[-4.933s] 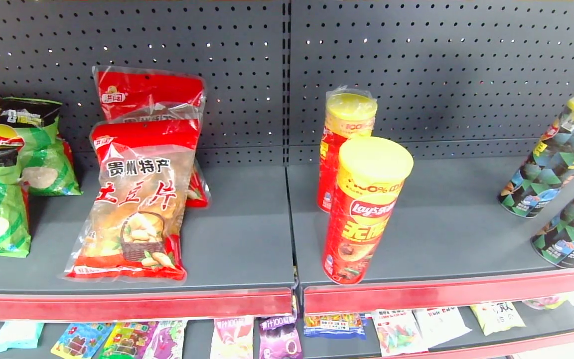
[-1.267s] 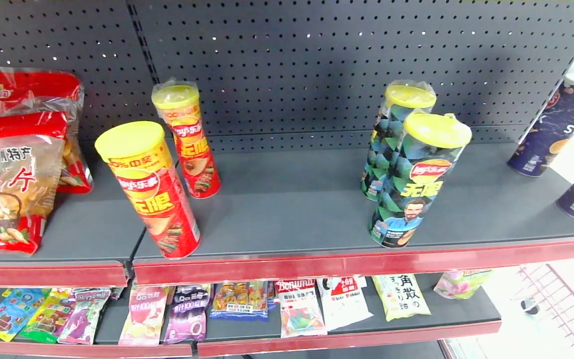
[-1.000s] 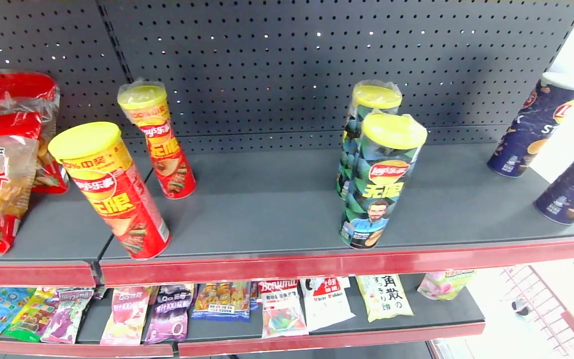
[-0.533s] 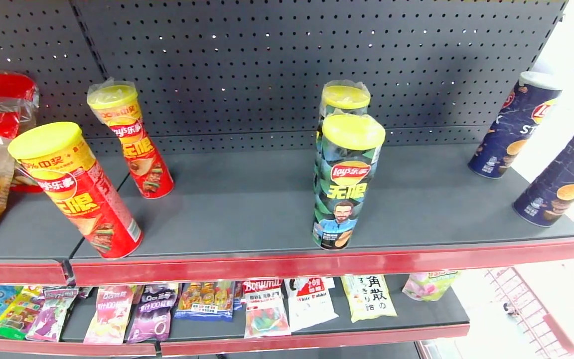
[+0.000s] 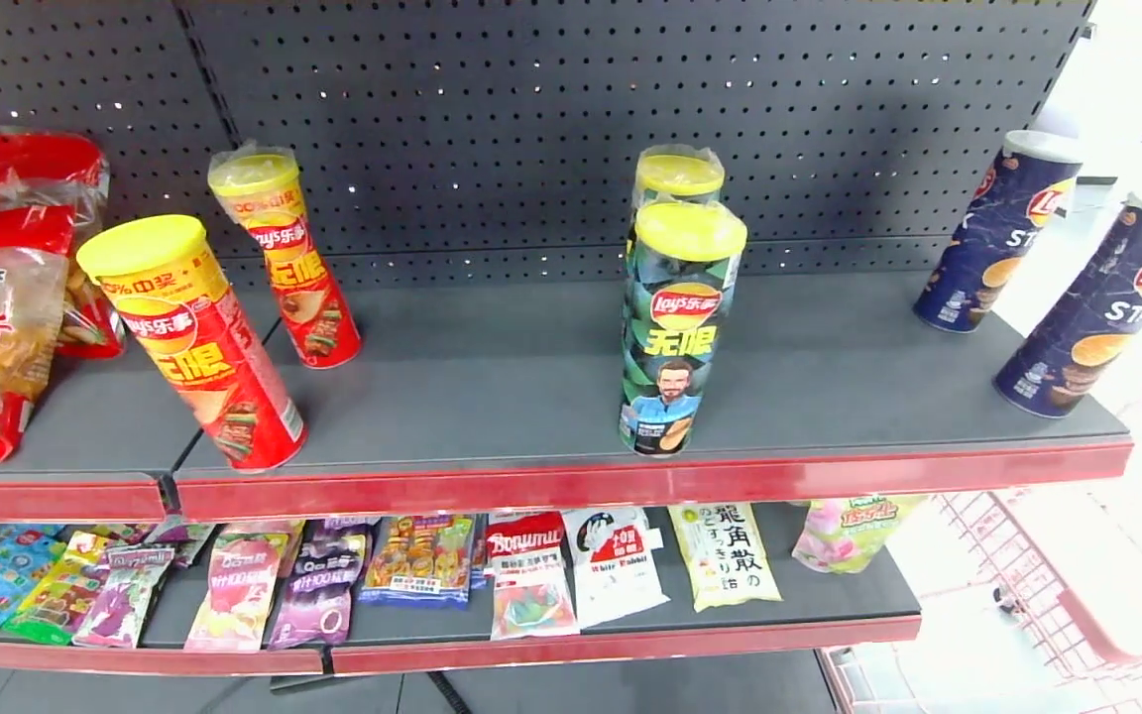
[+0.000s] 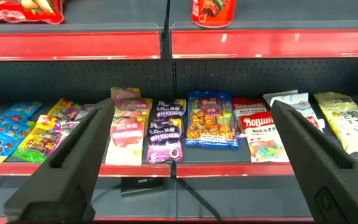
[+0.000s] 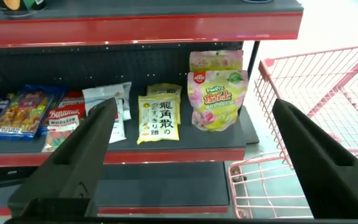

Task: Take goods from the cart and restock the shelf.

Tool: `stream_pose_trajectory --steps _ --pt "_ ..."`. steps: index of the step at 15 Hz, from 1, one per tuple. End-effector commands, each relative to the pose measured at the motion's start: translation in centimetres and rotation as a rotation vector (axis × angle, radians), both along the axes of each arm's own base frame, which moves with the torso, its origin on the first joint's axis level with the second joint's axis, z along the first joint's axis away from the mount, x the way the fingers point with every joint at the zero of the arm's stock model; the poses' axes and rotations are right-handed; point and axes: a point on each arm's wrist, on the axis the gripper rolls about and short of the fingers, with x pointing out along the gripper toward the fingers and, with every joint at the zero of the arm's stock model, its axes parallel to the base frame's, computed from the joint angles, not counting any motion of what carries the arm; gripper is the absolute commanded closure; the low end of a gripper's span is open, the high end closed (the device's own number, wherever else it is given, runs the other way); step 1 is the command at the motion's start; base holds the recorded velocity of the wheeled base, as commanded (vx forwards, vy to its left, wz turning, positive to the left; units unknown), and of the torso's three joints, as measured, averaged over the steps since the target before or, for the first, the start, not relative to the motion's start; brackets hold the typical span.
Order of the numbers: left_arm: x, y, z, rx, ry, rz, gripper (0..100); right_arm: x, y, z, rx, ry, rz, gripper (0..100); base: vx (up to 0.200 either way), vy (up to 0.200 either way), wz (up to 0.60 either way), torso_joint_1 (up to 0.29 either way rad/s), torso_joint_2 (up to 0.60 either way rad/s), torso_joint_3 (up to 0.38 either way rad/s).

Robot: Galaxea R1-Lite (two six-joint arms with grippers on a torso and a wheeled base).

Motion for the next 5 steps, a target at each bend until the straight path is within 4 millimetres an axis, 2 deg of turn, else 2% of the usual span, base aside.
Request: stream_pose_trajectory --steps 1,5 --pt "0.01 0.0 0.0 0.0 0.002 0.001 0 0.0 0.0 0.0 0.0 -0.001 0.001 0 0.0 0.0 0.0 0.0 0.0 0.0" --pt "0.01 0.0 0.0 0.0 0.002 0.001 0 0.0 0.0 0.0 -0.002 -0.001 -0.001 0 0.0 0.0 0.0 0.0 0.0 0.0"
